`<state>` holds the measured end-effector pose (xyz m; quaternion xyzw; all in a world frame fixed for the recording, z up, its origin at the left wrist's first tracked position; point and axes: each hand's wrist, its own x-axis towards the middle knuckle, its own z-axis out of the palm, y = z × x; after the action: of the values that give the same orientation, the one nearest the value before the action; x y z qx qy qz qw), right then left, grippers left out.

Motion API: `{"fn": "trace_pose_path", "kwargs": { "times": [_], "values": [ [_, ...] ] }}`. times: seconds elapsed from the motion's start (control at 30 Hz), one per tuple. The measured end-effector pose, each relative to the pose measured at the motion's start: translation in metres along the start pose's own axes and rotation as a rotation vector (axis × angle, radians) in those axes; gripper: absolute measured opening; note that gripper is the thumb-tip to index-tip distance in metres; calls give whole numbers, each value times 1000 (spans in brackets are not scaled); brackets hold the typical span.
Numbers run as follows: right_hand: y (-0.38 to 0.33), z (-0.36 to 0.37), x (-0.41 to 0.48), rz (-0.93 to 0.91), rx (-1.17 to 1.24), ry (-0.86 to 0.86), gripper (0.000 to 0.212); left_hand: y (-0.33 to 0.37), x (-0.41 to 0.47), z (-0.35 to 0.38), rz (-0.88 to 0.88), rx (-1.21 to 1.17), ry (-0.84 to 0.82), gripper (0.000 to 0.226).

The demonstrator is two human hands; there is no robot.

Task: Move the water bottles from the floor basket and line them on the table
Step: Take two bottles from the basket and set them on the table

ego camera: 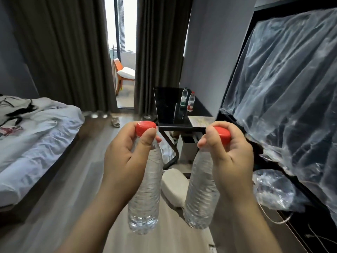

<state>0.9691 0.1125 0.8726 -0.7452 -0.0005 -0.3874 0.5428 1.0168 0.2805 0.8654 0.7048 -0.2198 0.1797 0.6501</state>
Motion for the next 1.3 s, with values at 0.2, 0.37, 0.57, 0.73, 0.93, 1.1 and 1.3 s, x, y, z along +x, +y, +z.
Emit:
{"fn": "trace_pose_path", "kwargs": {
  "times": [0.2, 0.37, 0.57, 0.73, 0.93, 1.1, 1.3],
  "values": [
    [39, 88, 80, 33, -9, 49, 17, -62, 114, -25, 11, -8, -29, 24],
    [85, 145, 139, 77, -30, 48, 20, -118, 191, -31, -11, 8, -36, 27],
    [158, 206, 231, 55, -10, 54, 18, -197, 288, -16, -20, 37, -38, 30],
    [213, 248, 318, 69, -8, 6, 16, -252, 379, -2, -35, 62, -35, 25],
    [269, 304, 407, 76, -61, -18, 14, -323, 481, 4, -59, 74, -36, 29],
    [325, 360, 470, 96, -107, 31, 12, -396, 569, 8, -54, 53, -70, 31],
    [381, 427, 542, 145, -205, 93, 20, -468, 686, 6, -22, 40, -193, 32]
  ]
}}
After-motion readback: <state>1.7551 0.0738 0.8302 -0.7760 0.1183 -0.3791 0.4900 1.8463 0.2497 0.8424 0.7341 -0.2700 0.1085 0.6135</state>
